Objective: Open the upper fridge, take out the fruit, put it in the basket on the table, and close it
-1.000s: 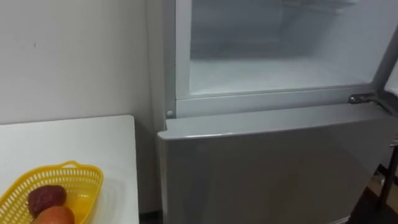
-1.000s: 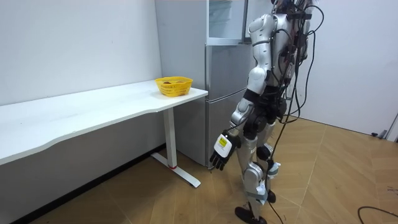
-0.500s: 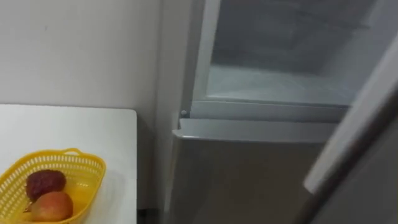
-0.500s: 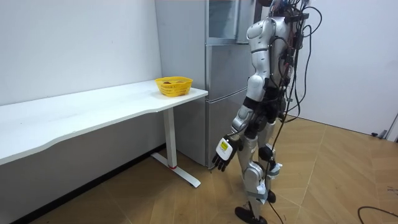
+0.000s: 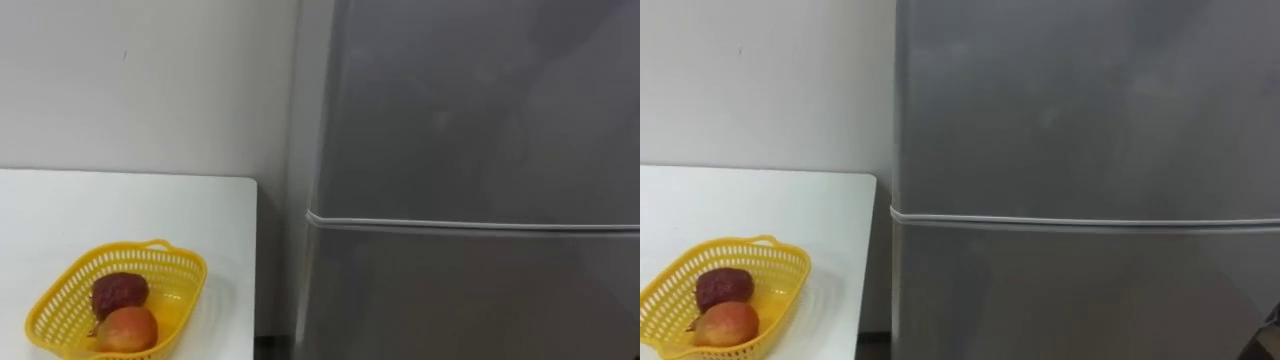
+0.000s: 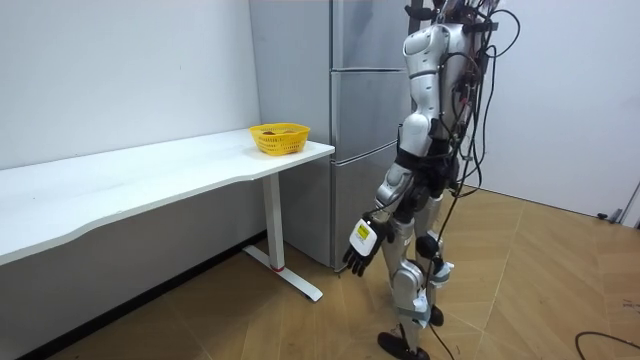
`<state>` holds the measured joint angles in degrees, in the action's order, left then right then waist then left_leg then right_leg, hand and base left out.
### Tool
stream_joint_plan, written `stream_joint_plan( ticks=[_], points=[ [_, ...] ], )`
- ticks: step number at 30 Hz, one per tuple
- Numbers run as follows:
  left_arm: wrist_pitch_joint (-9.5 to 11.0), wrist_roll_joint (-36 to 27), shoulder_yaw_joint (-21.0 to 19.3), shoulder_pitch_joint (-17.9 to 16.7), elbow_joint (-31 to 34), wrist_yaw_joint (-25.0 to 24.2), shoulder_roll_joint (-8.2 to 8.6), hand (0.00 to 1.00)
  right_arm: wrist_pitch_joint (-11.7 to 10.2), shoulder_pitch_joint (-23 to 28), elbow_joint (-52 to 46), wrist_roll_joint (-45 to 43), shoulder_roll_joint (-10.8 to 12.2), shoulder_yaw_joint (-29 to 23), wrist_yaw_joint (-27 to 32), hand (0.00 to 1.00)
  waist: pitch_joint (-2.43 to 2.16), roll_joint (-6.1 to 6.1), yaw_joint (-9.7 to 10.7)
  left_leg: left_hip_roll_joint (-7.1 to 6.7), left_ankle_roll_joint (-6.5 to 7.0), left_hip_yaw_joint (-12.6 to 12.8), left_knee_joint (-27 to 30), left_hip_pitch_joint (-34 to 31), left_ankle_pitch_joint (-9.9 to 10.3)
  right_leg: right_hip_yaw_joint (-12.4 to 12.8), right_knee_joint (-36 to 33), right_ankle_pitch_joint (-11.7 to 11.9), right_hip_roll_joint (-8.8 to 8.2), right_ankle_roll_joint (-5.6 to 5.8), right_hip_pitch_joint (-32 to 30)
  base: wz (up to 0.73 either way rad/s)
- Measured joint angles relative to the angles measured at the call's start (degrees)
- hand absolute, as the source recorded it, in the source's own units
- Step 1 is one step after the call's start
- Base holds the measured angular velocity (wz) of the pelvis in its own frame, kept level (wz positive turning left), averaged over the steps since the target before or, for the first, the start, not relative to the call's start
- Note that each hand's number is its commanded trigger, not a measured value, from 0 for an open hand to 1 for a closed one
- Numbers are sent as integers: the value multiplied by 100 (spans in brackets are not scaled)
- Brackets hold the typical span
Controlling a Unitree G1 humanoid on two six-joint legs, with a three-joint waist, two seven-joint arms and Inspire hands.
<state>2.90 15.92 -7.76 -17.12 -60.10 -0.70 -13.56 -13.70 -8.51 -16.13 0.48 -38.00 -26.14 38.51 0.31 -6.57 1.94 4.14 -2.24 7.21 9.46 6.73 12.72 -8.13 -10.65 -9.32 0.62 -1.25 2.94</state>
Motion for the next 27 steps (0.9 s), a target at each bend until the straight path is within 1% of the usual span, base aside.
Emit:
stream_joint_plan(
  ticks=[2, 5, 8, 11, 13, 15, 19, 20, 22, 23, 24, 26, 27],
  points=[
    [0, 1, -16, 6, 10, -2, 0, 0, 0, 0, 1, 2, 0, 0, -1, 0, 0, -22, -34, 0, 0, -3, 10, 14, -1, -1, 0, 0, -1, 0, 0, 0],
    [-2, 1, -33, -11, 9, -11, -1, 0, 0, 0, 2, -13, 2, 0, -8, 0, 16, -93, -72, 0, -2, -16, 18, 36, -3, 0, 5, 0, 0, -1, 4, 0],
    [-16, 1, -33, -36, 5, -32, -2, 0, -6, 0, 0, -85, 51, 0, 6, 0, 16, -145, -94, -2, -2, -17, 17, 53, -3, 1, 11, -1, 0, -1, 17, 0],
    [-34, 0, -33, -43, -12, -33, -7, 0, -11, 1, 1, -90, 106, -1, 25, 0, 2, -171, -80, -4, -1, -16, 18, 52, -2, 0, 11, -1, -4, -1, 14, 0],
    [-36, -5, -33, -36, -49, -32, -14, 0, -54, 1, 29, -81, 112, -1, 79, 0, 2, -172, -70, -4, -1, -15, 19, 45, -2, -2, 8, -1, -6, -1, 17, 0],
    [-38, -11, -28, -32, -76, -20, -21, 0, -159, 24, 259, -76, 111, -15, 231, 0, 2, -172, -54, -4, -1, -10, 17, 44, -2, -3, 6, -1, -8, -1, 23, 0],
    [-40, -16, -26, -44, -80, 27, -35, 0, -184, 196, 718, 58, 115, -68, 400, 0, 3, -159, -29, -12, -1, -34, 20, -5, -2, -14, 13, -2, -11, 1, 41, 3],
    [-40, -12, 10, -46, -83, 62, -37, 0, -191, 325, 891, 195, 132, -108, 462, 0, 3, -150, -7, -17, -1, -52, 21, -13, -2, -46, 16, -3, -22, 2, 42, 14],
    [-40, -13, 29, -59, -84, 65, -37, 0, -195, 573, 1176, 279, 260, -238, 565, 0, 9, -130, 12, -34, 0, -119, 22, -14, -2, -98, 36, -8, -40, 12, 78, 16],
    [-40, -25, 23, -86, -97, 67, -36, 0, -193, 747, 1360, 397, 390, -268, 667, 0, -4, -112, 17, -39, 0, -129, 22, -9, -2, -117, 84, -9, -42, 16, 120, 9],
    [-43, -25, 13, -96, -101, 69, -35, 0, -187, 820, 1449, 442, 470, -286, 706, 0, -9, -102, 21, -40, 1, -129, 22, -5, -2, -115, 93, -8, -41, 18, 125, 4],
    [-48, -36, 1, -133, -100, 126, -21, 0, -173, 1056, 1738, 641, 732, -344, 788, 0, -20, -28, 62, -43, 1, -128, 19, -11, -1, -113, 92, -8, -43, 19, 113, 0],
    [-50, -40, -3, -137, -96, 152, -8, 0, -170, 1155, 1814, 779, 853, -399, 825, 0, -34, 13, 89, -46, 1, -128, 18, -14, -1, -113, 92, -9, -45, 21, 104, 0]
  ],
)
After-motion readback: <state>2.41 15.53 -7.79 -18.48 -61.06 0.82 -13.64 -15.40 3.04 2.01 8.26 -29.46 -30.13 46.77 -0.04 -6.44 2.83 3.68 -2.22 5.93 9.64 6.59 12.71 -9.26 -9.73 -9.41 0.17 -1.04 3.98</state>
